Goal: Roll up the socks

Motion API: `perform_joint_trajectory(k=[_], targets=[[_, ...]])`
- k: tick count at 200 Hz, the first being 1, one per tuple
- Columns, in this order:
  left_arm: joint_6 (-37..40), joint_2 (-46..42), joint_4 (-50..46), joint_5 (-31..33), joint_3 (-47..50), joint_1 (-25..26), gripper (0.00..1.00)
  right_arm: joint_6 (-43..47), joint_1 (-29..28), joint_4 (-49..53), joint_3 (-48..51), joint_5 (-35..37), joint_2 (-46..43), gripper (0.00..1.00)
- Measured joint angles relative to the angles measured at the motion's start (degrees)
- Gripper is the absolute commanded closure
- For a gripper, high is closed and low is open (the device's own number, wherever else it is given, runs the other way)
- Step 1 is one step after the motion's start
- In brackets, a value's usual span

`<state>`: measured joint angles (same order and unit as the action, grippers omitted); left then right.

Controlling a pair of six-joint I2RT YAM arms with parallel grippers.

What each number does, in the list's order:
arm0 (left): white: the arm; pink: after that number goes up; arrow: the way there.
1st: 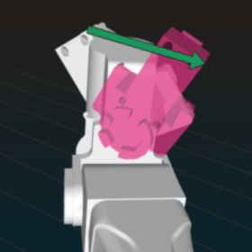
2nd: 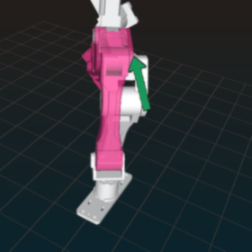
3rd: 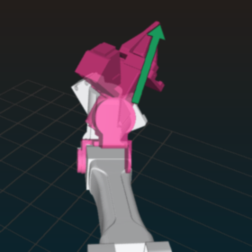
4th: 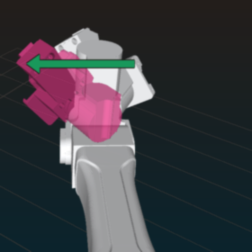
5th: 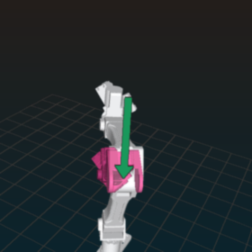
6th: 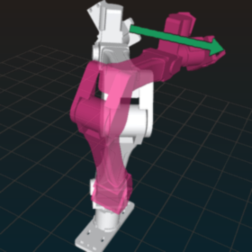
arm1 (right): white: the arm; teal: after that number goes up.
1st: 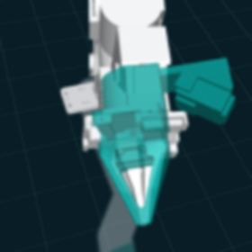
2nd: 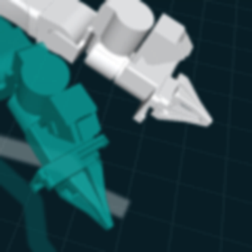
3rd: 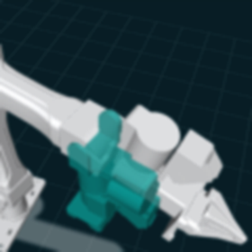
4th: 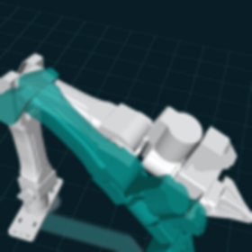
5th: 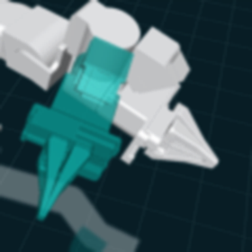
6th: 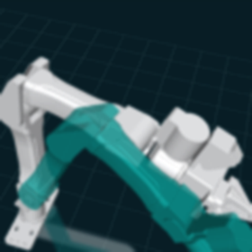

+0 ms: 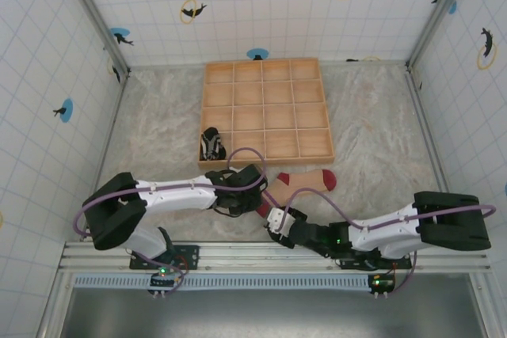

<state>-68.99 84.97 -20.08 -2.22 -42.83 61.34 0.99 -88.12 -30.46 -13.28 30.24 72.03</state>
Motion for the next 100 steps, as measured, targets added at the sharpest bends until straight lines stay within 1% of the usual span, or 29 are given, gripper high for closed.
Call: perform_joint_trajectory(k=[24, 56, 100], targets=[[0.0, 0.0, 0.5, -0.96, 0.0, 0.0, 1.0, 1.2, -0.02, -2.69, -0.02, 0.7, 0.63, 0.42], [0.02, 0.0, 1.11, -1.97, 0.0, -0.28, 1.0, 2.69, 0.02, -4.42, -0.09, 1.16, 4.02, 0.44], [0.2, -0.33, 1.14, -3.19, 0.0, -1.42, 1.0, 3.72, 1.9, -5.75, -0.7, 0.63, 8.26, 0.48]])
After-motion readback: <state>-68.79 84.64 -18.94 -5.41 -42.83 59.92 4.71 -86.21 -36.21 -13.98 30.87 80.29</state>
